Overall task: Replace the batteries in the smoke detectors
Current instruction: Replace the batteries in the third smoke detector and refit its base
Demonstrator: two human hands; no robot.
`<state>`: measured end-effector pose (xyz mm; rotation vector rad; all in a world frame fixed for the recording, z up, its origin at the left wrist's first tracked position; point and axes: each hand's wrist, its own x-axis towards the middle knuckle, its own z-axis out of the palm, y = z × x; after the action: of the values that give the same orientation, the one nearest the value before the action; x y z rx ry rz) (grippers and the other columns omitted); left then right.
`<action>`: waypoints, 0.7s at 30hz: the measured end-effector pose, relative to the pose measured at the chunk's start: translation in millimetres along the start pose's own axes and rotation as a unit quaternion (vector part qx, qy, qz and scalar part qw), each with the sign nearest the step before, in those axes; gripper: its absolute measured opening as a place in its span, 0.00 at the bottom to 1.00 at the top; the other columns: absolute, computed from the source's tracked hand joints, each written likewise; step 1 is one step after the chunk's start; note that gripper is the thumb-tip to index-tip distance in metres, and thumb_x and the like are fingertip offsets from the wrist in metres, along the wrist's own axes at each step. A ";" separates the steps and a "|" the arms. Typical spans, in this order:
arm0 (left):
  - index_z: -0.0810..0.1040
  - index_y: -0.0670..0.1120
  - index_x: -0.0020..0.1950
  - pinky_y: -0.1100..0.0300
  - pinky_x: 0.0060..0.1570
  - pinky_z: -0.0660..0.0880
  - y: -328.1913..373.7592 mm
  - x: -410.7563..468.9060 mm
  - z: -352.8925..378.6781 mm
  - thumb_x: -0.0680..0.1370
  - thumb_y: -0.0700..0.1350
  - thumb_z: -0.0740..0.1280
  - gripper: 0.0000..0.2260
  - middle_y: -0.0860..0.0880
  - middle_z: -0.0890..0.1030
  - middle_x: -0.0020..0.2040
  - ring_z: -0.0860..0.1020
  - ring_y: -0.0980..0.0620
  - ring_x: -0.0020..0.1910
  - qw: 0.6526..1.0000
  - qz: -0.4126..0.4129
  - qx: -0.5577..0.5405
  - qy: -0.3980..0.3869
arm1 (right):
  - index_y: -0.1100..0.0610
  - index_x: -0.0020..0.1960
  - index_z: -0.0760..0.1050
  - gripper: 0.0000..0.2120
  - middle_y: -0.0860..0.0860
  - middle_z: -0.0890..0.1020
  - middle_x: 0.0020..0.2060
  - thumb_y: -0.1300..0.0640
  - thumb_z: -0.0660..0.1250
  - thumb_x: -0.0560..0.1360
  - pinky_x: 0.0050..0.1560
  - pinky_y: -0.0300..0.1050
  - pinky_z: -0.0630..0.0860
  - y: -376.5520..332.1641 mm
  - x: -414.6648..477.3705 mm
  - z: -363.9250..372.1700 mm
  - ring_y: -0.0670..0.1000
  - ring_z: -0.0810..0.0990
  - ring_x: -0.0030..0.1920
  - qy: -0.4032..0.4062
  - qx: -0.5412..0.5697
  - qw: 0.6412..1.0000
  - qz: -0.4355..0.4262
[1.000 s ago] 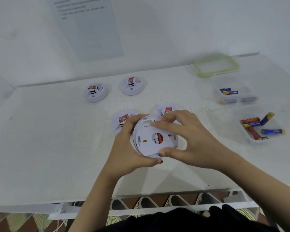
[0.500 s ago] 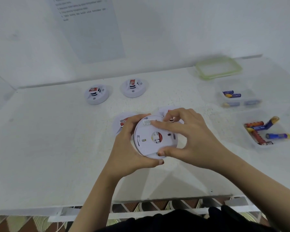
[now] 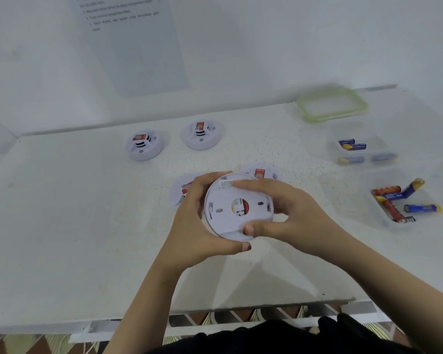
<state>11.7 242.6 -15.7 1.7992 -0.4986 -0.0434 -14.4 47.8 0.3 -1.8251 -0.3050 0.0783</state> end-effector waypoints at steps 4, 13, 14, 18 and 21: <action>0.70 0.49 0.65 0.61 0.52 0.77 1.8 1.9 -1.0 0.55 0.43 0.80 0.41 0.56 0.77 0.62 0.76 0.50 0.63 1.000 -0.005 -0.013 -0.017 | 0.39 0.60 0.75 0.27 0.34 0.79 0.54 0.55 0.76 0.64 0.44 0.34 0.77 -6.2 3.0 -5.8 0.39 0.78 0.55 -0.022 0.019 1.000 0.012; 0.68 0.45 0.67 0.61 0.53 0.78 3.9 3.8 -5.8 0.54 0.46 0.80 0.43 0.55 0.75 0.63 0.75 0.50 0.64 0.999 0.002 -0.009 -0.041 | 0.38 0.61 0.75 0.28 0.40 0.79 0.58 0.51 0.75 0.62 0.49 0.42 0.80 -4.6 4.1 -9.4 0.43 0.79 0.56 -0.070 0.069 0.994 0.041; 0.68 0.45 0.68 0.60 0.53 0.78 4.3 4.1 -5.8 0.54 0.46 0.80 0.44 0.54 0.75 0.63 0.75 0.49 0.64 0.999 0.001 -0.008 -0.042 | 0.39 0.61 0.75 0.28 0.41 0.79 0.57 0.52 0.76 0.62 0.48 0.43 0.81 -4.3 4.1 -8.8 0.43 0.79 0.56 -0.065 0.074 0.994 0.040; 0.67 0.46 0.68 0.56 0.54 0.78 3.6 4.2 -4.9 0.54 0.45 0.80 0.44 0.53 0.74 0.64 0.74 0.48 0.65 0.999 -0.008 -0.008 -0.043 | 0.44 0.60 0.77 0.27 0.45 0.79 0.57 0.57 0.77 0.63 0.47 0.50 0.82 -1.4 4.2 -6.4 0.48 0.80 0.56 -0.042 0.092 0.994 0.039; 0.68 0.48 0.68 0.61 0.53 0.77 4.6 3.9 -4.3 0.54 0.45 0.81 0.45 0.56 0.75 0.63 0.75 0.52 0.64 0.999 -0.016 0.003 -0.044 | 0.43 0.59 0.78 0.27 0.45 0.80 0.56 0.61 0.78 0.64 0.44 0.45 0.81 -1.6 3.2 -5.8 0.47 0.81 0.54 -0.022 0.056 0.998 0.024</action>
<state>15.0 244.2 -9.3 1.8175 -0.5335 -0.1437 -10.3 43.6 3.8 -1.7220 -0.2822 0.1668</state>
